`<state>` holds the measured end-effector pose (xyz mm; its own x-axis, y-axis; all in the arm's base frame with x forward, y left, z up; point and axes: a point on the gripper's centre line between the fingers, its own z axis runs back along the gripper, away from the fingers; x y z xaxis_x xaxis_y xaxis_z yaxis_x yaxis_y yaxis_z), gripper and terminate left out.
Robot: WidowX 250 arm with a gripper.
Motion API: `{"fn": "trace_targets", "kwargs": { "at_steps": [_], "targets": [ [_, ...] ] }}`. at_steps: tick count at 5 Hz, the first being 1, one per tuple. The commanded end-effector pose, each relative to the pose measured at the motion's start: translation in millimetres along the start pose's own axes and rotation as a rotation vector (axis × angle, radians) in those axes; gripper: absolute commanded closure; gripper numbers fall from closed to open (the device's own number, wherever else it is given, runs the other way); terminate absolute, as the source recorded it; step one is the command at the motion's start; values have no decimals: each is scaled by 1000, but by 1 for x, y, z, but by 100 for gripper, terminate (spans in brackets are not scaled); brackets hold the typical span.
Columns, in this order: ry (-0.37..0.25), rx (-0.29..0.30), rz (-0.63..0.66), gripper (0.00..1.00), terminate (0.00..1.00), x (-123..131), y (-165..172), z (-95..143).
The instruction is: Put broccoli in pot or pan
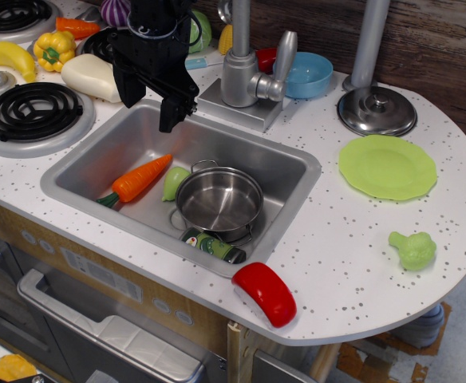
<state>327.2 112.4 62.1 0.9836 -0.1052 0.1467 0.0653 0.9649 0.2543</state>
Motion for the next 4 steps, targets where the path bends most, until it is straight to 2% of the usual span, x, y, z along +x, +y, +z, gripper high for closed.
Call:
{"fn": "trace_targets", "kwargs": {
  "at_steps": [1, 2, 3, 4],
  "targets": [
    [0, 0, 0, 0, 0, 0, 0, 0],
    [41, 36, 106, 0, 0, 15, -42, 34],
    [78, -8, 165, 0, 0, 25, -82, 63],
    [71, -20, 282, 0, 0, 28, -126, 87]
  ]
}}
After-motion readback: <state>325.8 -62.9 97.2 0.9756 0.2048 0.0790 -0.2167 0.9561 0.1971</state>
